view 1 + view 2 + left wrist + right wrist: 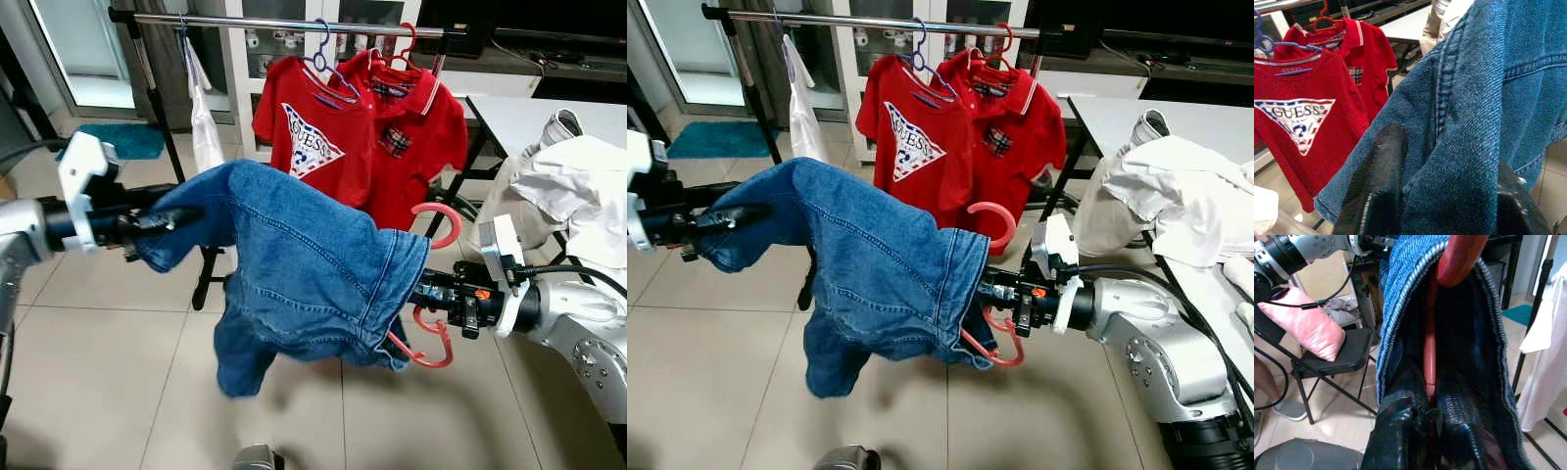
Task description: Hang hanger
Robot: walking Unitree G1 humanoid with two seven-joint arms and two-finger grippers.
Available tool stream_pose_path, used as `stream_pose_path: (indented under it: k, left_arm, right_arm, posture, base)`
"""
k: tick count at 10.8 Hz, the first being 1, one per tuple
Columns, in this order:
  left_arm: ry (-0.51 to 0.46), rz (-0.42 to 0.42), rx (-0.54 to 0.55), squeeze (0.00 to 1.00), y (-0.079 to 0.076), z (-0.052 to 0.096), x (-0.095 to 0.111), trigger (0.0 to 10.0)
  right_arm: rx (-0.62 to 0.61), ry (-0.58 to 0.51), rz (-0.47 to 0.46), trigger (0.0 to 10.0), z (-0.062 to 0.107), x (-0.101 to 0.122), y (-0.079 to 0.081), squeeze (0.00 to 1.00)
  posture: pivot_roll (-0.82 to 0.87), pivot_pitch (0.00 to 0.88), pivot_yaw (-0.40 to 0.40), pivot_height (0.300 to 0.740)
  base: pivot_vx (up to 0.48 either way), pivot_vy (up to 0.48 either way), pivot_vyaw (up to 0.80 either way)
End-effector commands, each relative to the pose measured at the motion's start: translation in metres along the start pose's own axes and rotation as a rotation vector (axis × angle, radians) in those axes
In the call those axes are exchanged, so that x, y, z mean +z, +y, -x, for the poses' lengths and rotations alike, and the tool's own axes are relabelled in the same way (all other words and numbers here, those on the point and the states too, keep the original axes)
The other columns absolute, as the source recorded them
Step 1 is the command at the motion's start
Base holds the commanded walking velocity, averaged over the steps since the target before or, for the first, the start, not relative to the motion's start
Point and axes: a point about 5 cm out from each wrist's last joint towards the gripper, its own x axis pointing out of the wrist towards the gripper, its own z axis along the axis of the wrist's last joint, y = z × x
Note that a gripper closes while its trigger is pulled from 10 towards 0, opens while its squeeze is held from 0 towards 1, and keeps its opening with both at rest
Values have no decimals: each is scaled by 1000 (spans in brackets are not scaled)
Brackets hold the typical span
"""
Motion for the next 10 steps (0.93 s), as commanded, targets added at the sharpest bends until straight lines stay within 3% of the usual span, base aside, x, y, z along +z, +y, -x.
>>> stream_pose_path:
  k: [1, 4, 7, 10]
  left_arm:
    - [-3, -5, 4, 0, 1, 4, 4, 0]
    - [-18, -3, 34, 0, 0, 4, 3, 0]
    - [-185, 34, 205, 0, 18, 27, 25, 0]
    - [-213, 47, 346, 0, 25, 43, 20, 0]
  right_arm:
    - [-4, -36, 40, 10000, 1, 10, -1, 0]
    - [-4, -44, 38, 10000, 0, 10, 0, 0]
    - [-46, -80, 27, 10000, 8, 10, 2, 0]
    - [-56, -126, 21, 10000, 10, 14, 2, 0]
  posture:
    - [153, 23, 16, 740]
    - [150, 24, 20, 740]
    - [149, 23, 30, 740]
    - [157, 25, 28, 740]
  base:
    - [0, 0, 0]
    - [0, 0, 0]
    - [0, 0, 0]
    - [0, 0, 0]
